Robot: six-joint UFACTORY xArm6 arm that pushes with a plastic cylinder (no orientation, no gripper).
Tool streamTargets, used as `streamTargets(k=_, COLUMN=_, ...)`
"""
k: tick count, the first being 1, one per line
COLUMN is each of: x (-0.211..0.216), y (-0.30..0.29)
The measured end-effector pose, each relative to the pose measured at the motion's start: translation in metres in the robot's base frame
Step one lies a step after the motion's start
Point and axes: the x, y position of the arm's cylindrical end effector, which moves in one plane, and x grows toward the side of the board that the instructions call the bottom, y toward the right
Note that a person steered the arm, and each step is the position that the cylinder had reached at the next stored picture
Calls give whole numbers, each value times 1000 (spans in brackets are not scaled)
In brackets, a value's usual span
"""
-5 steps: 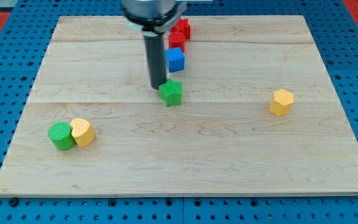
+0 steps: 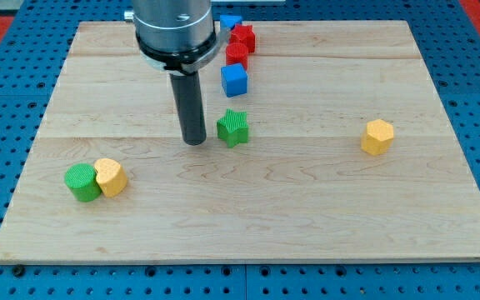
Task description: Move the green star closer to the yellow hexagon
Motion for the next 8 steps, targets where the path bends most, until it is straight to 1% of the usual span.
streamTargets(k=1, x=0, y=40)
streamTargets(k=3, x=-10, y=95)
streamTargets(k=4, x=-5, y=92)
streamTargets(k=5, x=-6, y=45)
streamTargets(k=6, x=-13, y=45)
streamTargets(k=7, x=-32, y=46)
streamTargets(k=8, x=-61, y=44)
